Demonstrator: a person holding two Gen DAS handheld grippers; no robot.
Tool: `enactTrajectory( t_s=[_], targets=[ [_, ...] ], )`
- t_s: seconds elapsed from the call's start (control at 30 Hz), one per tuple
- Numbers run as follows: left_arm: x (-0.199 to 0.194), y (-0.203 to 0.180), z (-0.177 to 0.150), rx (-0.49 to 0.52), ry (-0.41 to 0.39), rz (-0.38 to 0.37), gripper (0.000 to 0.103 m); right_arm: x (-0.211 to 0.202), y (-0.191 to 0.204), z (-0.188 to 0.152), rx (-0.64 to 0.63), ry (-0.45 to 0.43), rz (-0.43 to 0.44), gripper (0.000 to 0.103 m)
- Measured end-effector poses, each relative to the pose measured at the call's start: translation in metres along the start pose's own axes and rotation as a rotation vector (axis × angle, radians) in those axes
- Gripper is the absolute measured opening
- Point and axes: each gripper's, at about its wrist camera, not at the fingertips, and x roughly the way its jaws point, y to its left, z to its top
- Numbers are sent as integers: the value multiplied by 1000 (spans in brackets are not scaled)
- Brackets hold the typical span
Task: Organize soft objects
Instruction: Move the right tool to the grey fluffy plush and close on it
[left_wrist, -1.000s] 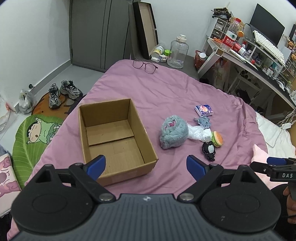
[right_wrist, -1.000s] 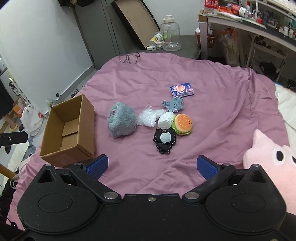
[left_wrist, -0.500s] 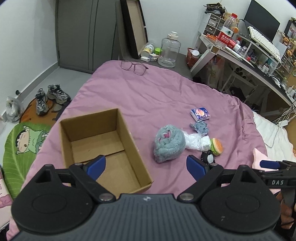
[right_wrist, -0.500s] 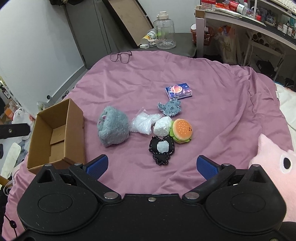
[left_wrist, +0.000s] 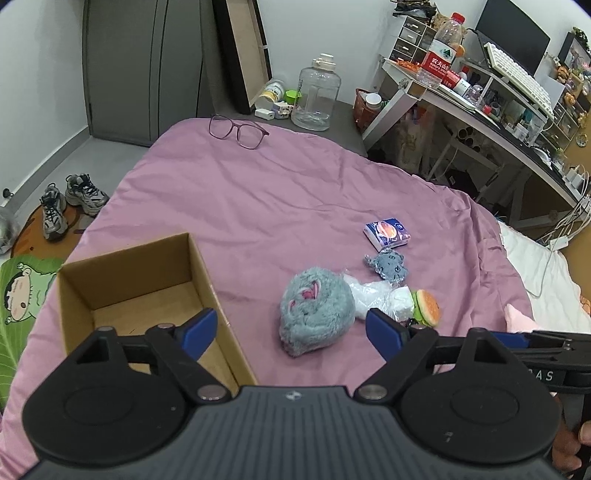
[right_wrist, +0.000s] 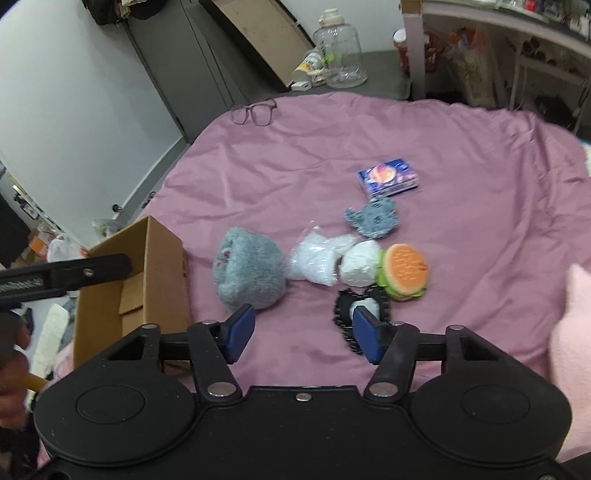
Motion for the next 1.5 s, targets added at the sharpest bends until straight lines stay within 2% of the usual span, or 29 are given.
enactTrajectory(
  t_s=[0.23, 0.47, 0.63, 0.83, 1.0, 1.17, 1.27, 1.4, 1.5],
  targets=[
    [34, 6, 7, -32, 43, -15, 57, 27, 4, 14, 47, 23, 72, 48],
    [66, 10, 15, -41, 81, -25, 47, 61, 15, 28, 68, 67, 131, 48],
    [83, 16, 19, -56, 109, -32, 34, 85, 22, 32, 75, 118, 169, 47],
    [99, 23, 21, -73, 137, -35, 32, 112, 23, 35, 99, 166, 184, 46],
    [112, 23, 22, -77, 167, -56, 32, 128, 14, 36, 123, 169, 175, 36],
    [125, 16, 23, -60, 187, -64, 32, 128, 0, 40, 139, 153, 188, 27],
    [133, 14, 26, -72, 215, -89, 33, 126, -6, 41, 146, 157, 202, 25],
    [138, 7, 25, -46, 223, -87, 33, 123, -13, 40, 148, 159, 218, 23],
    [145, 7, 24, -62, 242, -88, 33, 123, -16, 40, 151, 162, 226, 22]
  ],
)
